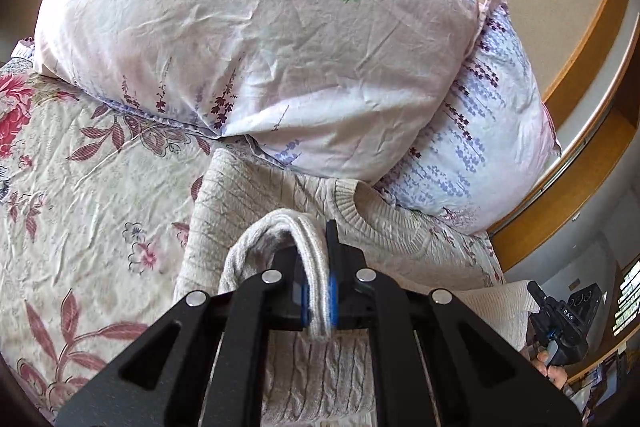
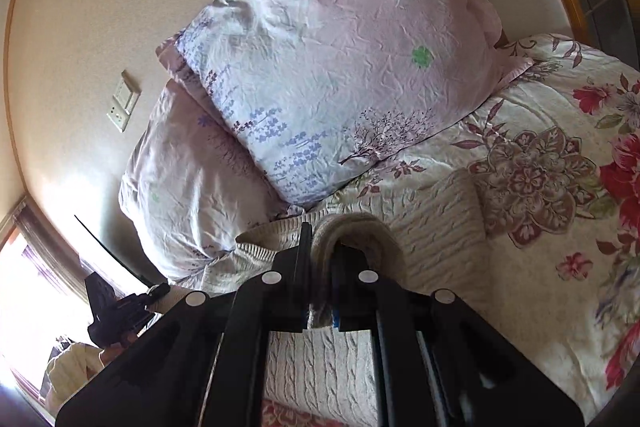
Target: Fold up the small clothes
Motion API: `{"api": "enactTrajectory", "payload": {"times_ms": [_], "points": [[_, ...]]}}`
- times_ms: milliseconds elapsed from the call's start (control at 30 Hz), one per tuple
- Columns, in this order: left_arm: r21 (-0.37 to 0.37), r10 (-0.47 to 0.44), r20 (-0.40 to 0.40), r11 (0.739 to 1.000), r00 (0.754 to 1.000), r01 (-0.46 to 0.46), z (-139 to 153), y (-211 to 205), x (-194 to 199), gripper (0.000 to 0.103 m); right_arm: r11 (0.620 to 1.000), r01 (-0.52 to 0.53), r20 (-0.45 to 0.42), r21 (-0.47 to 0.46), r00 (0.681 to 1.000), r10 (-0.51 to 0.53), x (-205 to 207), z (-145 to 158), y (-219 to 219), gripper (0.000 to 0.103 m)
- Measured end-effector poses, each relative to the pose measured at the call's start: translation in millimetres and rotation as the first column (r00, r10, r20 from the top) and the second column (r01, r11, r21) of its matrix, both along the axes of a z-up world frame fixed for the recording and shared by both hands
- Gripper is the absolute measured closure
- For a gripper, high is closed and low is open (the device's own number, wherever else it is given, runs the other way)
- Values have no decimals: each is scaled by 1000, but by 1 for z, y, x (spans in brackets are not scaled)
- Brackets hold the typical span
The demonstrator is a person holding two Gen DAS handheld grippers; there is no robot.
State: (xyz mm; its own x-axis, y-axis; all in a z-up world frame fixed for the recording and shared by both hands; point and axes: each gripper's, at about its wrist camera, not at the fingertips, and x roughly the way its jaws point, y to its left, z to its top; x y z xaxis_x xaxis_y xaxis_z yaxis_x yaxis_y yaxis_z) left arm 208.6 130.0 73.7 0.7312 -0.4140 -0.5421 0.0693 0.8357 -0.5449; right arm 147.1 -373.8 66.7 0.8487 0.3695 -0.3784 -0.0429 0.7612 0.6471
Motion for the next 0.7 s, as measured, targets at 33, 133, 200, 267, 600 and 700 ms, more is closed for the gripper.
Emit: {"api": "enactTrajectory", "payload": {"times_ms": [33, 133, 200, 267, 600, 700], "points": [[-11, 13, -12, 1000, 1000, -13, -2, -1, 8, 97, 1000, 25, -10, 8, 1000, -24, 9, -2, -2, 95], [-34, 56, -69, 998, 996, -58, -17, 0, 32, 97, 995, 93, -101, 48, 991, -87, 37, -21, -8, 95], [-60, 76, -147, 995, 986, -85, -36, 1, 46, 97, 990, 130, -198, 56, 973, -117, 53, -42, -9, 95], [-74, 76, -208, 993, 975, -94, -51, 1, 54, 97, 988, 147, -276, 44, 952, -129, 63, -62, -8, 95], [-62, 68, -167, 995, 984, -80, -38, -11, 71, 96, 974, 194, -244, 115, 956, -162, 77, -54, -16, 95], [-75, 88, -227, 991, 970, -107, -52, -13, 83, 96, 968, 219, -301, 123, 938, -174, 89, -66, -13, 91]]}}
